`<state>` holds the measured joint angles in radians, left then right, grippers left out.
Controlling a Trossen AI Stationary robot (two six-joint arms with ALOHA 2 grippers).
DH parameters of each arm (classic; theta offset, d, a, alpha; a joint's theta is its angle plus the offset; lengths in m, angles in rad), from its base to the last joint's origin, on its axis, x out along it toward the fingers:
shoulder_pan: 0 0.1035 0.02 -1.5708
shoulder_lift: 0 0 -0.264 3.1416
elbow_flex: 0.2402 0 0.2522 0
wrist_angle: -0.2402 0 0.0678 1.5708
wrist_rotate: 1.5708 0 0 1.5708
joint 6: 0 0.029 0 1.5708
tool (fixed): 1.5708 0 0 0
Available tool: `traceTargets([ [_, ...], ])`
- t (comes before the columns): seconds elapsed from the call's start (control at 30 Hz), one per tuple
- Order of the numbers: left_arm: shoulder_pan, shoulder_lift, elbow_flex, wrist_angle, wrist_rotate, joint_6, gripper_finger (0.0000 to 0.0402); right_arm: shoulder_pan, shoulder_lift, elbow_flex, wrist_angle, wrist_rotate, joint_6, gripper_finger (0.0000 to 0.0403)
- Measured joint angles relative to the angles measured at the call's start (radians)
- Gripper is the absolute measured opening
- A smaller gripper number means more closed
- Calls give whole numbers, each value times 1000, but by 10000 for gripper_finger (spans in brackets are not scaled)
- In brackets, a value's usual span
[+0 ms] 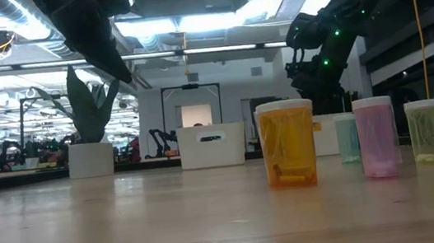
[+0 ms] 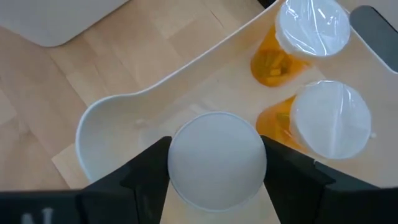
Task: Pick and place medicine bottles into bin by pill shape (circle, oval)
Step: Put the big orange capsule bottle into the right white bin, then put the big orange bottle into the right white bin
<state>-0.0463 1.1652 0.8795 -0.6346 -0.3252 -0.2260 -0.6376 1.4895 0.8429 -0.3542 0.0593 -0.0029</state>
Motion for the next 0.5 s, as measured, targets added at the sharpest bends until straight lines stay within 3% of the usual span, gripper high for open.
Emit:
traceTargets([
  [0.5, 0, 0, 0, 0, 0, 0, 202, 0, 0, 64, -15, 2, 1, 254],
])
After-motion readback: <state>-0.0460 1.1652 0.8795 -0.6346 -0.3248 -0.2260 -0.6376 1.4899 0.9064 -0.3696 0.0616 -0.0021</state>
